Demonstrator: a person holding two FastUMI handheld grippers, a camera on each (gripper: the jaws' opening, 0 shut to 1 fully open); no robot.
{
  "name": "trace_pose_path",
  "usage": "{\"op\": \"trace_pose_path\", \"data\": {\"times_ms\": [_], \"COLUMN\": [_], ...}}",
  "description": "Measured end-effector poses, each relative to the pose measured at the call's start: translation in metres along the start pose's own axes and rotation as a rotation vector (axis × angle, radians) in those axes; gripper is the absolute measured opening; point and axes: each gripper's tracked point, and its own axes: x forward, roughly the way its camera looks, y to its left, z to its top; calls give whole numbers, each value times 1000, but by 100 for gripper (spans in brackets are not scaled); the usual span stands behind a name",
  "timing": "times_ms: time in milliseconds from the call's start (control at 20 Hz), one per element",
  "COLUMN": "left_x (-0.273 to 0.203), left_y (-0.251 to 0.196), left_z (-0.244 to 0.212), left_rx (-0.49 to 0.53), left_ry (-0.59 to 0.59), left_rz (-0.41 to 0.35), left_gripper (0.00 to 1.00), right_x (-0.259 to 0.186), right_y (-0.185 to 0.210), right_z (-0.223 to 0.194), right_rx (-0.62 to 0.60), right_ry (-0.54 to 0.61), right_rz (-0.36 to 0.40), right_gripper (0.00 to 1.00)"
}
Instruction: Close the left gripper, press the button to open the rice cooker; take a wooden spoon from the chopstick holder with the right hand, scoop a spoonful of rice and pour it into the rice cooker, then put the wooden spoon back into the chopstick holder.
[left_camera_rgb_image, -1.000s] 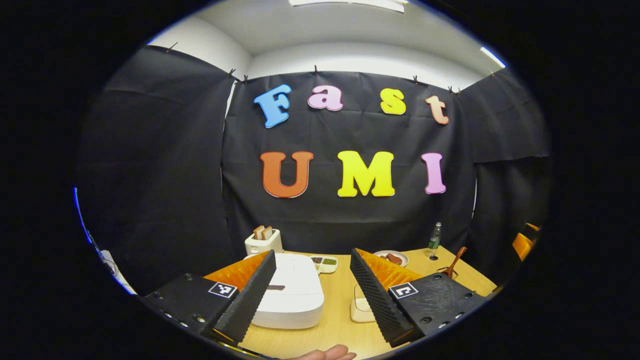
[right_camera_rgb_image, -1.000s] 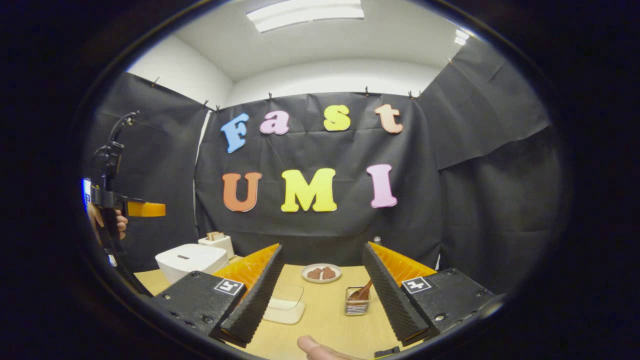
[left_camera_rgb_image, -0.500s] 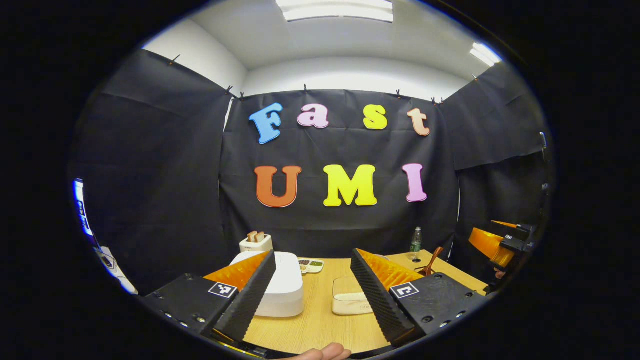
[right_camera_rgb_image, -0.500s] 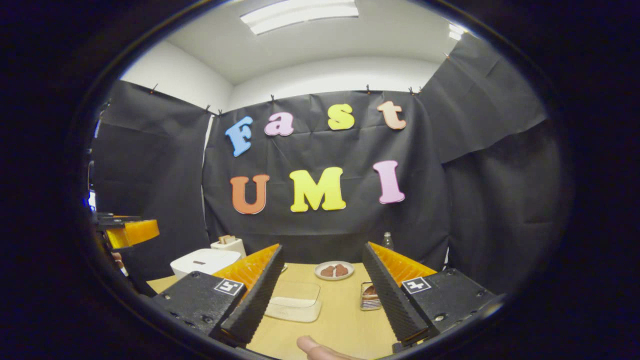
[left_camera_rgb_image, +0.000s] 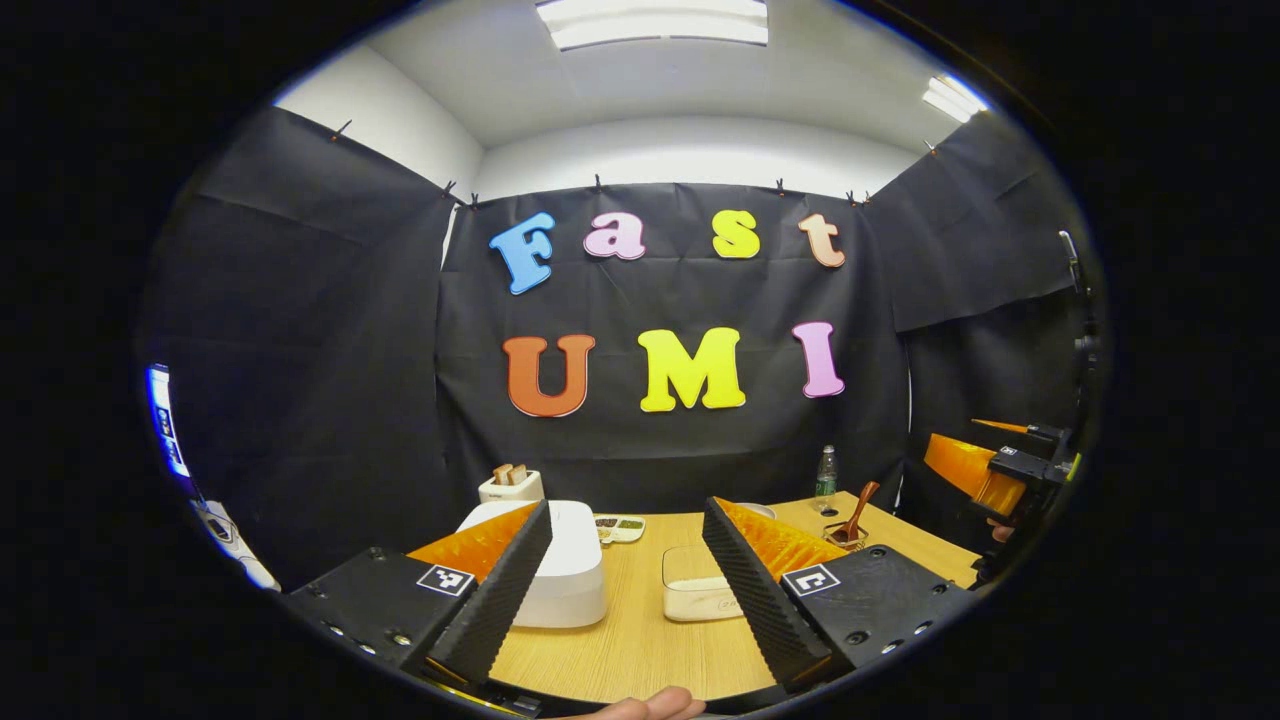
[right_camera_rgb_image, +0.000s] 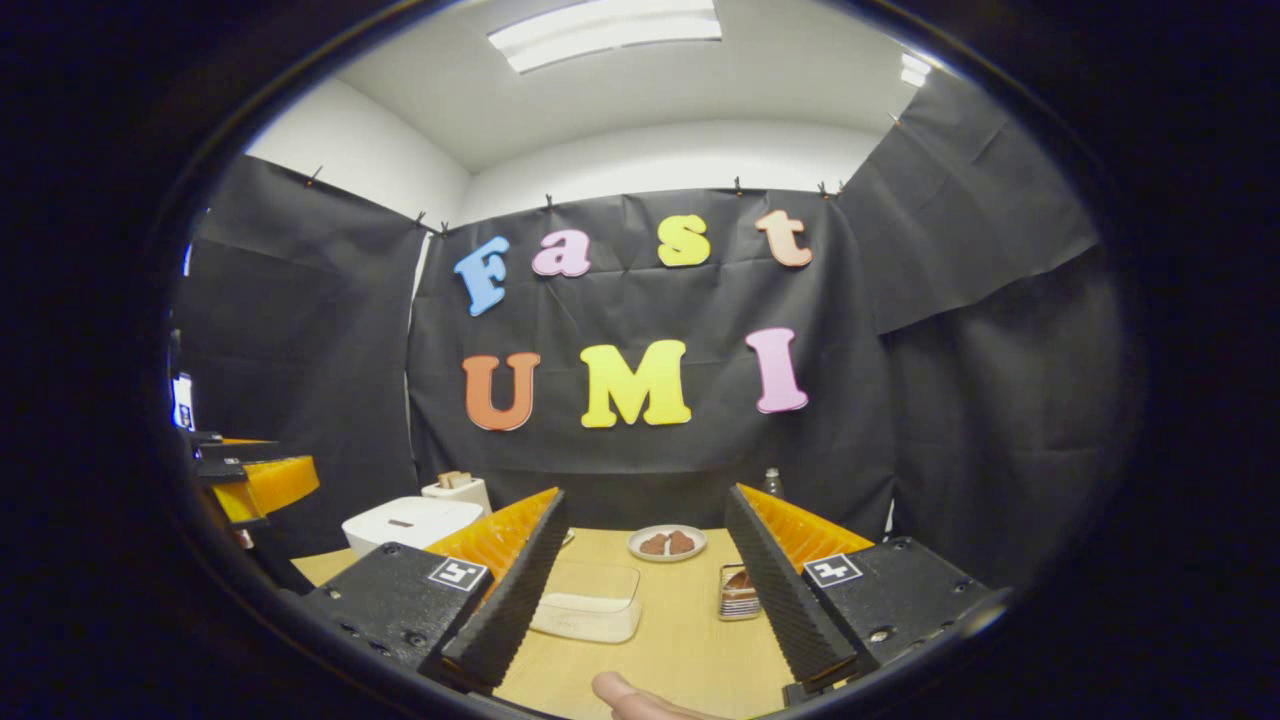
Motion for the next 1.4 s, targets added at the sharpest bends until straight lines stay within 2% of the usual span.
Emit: {"op": "trace_pose_path", "data": {"times_ms": [100, 200, 250, 400, 450, 500, 600, 800, 850, 1400], "left_x": [-1, -3, -3, -2, -3, -3, -3, -6, -6, -9], "left_y": [-3, -6, -7, -6, -6, -7, -7, -8, -7, -8], "left_z": [2, 5, 4, 5, 4, 4, 3, 1, 2, 3], "left_rx": [1, -1, -3, 0, -2, -5, -10, -13, -12, -21], "left_ry": [-9, -14, -15, -18, -17, -19, -17, -9, -12, -13], "left_rz": [-6, -18, -20, -15, -15, -16, -14, -22, -22, -31], "left_gripper": [96, 96, 96, 96, 96, 96, 96, 96, 96, 96], "right_x": [0, 0, 0, -1, -2, -3, -4, -6, -6, -6], "right_y": [0, 0, -1, -4, -5, -4, -1, 2, 3, 9], "right_z": [0, -2, -2, -2, -3, -4, -4, -4, -3, -7], "right_rx": [3, 7, 10, 14, 13, 12, 8, -6, -7, -13], "right_ry": [0, 4, 6, 3, 2, 2, 1, -5, -6, -4], "right_rz": [-1, -1, -1, -11, -13, -11, -4, 3, 3, 14], "right_gripper": [99, 96, 99, 96, 99, 96, 99, 96, 99, 99]}}
